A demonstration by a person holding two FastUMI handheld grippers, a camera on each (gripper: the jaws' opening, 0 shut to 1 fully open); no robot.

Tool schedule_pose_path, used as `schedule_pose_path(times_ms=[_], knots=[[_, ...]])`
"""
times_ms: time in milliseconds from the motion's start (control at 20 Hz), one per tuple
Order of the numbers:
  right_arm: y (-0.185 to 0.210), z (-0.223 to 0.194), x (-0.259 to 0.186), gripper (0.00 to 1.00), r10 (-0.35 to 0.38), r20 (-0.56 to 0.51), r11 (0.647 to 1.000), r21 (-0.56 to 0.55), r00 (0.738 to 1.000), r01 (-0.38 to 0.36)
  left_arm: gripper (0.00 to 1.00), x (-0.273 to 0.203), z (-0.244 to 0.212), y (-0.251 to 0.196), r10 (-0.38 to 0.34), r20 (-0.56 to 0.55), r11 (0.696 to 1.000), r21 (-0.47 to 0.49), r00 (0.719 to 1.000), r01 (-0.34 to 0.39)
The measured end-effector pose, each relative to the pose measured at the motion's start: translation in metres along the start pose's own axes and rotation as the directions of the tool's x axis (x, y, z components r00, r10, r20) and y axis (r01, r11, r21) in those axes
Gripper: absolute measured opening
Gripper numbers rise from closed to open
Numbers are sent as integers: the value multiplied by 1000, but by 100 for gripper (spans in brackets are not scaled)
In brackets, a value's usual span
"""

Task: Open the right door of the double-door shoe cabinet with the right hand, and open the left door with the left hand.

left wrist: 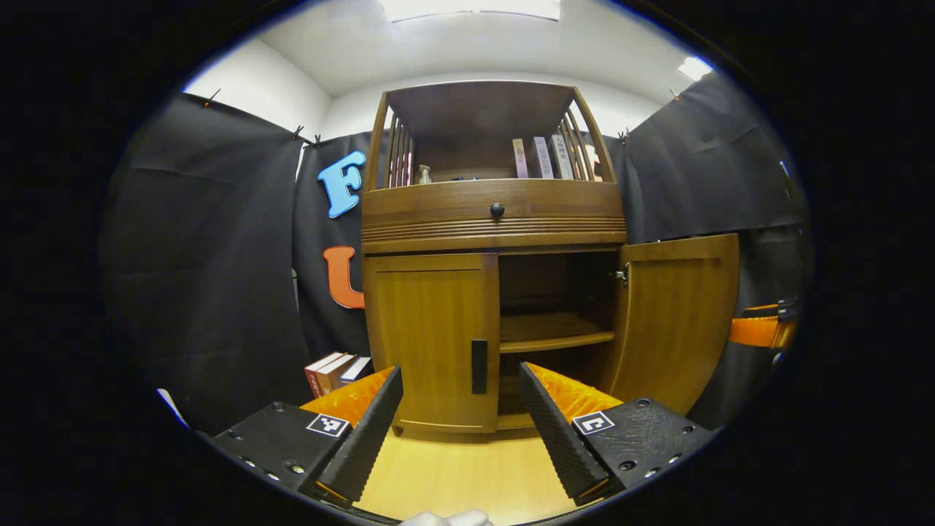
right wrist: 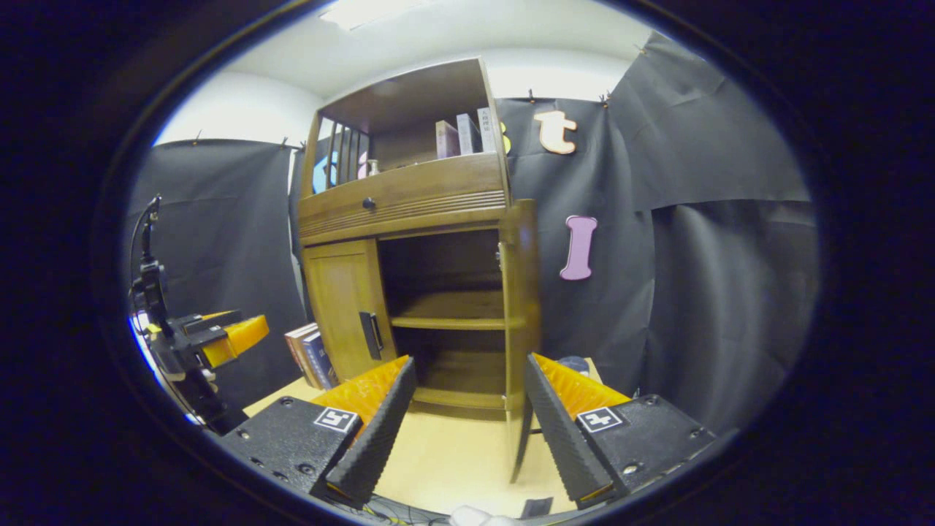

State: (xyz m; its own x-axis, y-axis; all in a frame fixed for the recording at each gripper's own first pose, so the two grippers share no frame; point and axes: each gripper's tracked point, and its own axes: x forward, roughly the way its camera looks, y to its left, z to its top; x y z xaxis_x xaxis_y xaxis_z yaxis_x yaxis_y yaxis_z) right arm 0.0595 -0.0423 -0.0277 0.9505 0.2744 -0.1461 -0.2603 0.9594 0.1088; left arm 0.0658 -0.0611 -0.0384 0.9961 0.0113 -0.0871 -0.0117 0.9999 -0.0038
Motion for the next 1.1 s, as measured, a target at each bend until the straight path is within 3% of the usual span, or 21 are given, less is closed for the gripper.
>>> schedule_pose_path(times_ms=[200, 250, 300, 500, 550, 600, 800, 850, 900, 1100], knots=[[24, -8, 22, 95, -181, 50, 982, -34, 982, 183, 95, 33, -10, 25, -62, -4, 998, -24, 998, 62], [31, -16, 28, 95, -224, 51, 973, -43, 973, 226, 100, 42, -17, 28, -81, -14, 996, -31, 997, 81], [37, -22, 32, 95, -253, 51, 966, -47, 966, 255, 96, 50, -24, 29, -104, -22, 994, -38, 994, 104], [66, -33, 46, 95, -274, 5, 959, -72, 962, 273, 95, 90, -43, 24, -159, -37, 987, -35, 987, 157], [66, -32, 48, 95, -281, -4, 957, -80, 960, 280, 100, 102, -44, 20, -168, -23, 986, -24, 986, 167], [66, -31, 48, 95, -294, -8, 952, -90, 956, 292, 95, 116, -46, 16, -173, -12, 985, -16, 985, 172], [66, -31, 46, 95, -339, -43, 935, -125, 940, 332, 95, 171, -56, -11, -199, 24, 980, -19, 980, 199], [65, -33, 44, 95, -350, -50, 930, -136, 936, 340, 100, 184, -58, -17, -204, 31, 979, -16, 978, 204], [63, -34, 43, 95, -361, -57, 925, -147, 931, 350, 95, 196, -63, -23, -208, 32, 978, -15, 978, 209], [64, -35, 41, 95, -383, -88, 916, -169, 920, 365, 92, 237, -87, -44, -218, 1, 975, -37, 976, 218]])
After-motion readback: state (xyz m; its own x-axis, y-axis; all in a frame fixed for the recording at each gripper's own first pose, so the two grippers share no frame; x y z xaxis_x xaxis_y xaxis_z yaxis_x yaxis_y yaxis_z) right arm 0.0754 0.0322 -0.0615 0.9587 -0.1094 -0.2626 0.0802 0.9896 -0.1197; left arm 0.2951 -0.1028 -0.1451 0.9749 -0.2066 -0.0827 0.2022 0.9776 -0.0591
